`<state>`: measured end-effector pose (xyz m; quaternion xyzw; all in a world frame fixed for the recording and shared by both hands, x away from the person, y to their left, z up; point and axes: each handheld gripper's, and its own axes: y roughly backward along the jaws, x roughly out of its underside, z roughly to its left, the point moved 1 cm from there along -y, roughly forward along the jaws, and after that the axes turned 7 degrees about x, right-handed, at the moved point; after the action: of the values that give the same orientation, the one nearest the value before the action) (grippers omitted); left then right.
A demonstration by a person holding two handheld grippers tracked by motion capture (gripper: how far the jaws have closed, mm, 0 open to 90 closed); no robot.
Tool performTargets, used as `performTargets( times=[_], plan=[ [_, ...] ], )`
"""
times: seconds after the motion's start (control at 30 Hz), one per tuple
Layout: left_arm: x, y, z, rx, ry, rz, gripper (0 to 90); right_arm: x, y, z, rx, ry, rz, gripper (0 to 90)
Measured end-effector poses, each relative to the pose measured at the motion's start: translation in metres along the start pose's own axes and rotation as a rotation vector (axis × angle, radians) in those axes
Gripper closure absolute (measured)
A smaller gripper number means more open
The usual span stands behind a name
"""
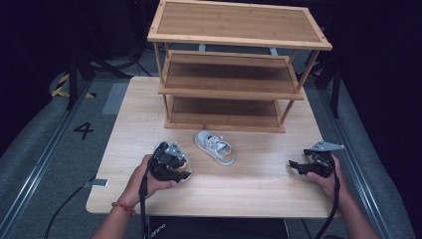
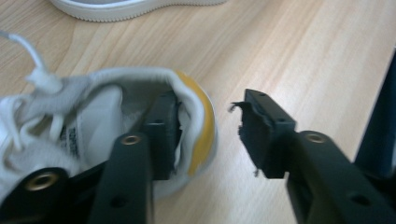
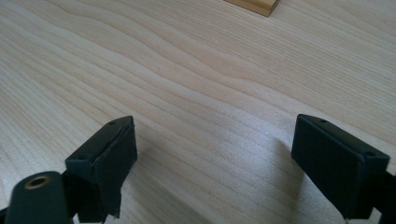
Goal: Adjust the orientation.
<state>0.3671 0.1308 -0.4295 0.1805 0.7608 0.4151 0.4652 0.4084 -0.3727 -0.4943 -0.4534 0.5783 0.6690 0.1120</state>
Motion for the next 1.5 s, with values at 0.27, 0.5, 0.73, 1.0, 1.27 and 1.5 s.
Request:
performTargets(
  times=[0.27, 0.5, 0.73, 1.0, 1.27, 1.5],
  plan=[
    [-0.002, -0.013, 0.004, -0.018, 0.032, 0.028, 71.4, 0.000, 0.000, 0.000, 0.000, 0.000, 0.000, 14.4],
    [0.011, -0.001, 0.000, 0.036, 0.015, 0.078, 71.0, 0.000, 0.000, 0.000, 0.000, 0.000, 0.000, 14.4],
    [0.035, 0.018, -0.006, 0.057, 0.029, 0.160, 62.2, 0.000, 0.000, 0.000, 0.000, 0.000, 0.000, 14.4],
    [0.036, 0.010, -0.008, 0.046, 0.034, 0.122, 54.9, 0.000, 0.000, 0.000, 0.000, 0.000, 0.000, 14.5],
    [0.037, 0.009, -0.005, 0.076, 0.018, 0.122, 68.9, 0.000, 0.000, 0.000, 0.000, -0.001, 0.000, 14.4],
    [0.036, 0.010, -0.005, 0.070, -0.017, 0.132, 70.3, 0.000, 0.000, 0.000, 0.000, 0.000, 0.000, 14.5]
  ],
)
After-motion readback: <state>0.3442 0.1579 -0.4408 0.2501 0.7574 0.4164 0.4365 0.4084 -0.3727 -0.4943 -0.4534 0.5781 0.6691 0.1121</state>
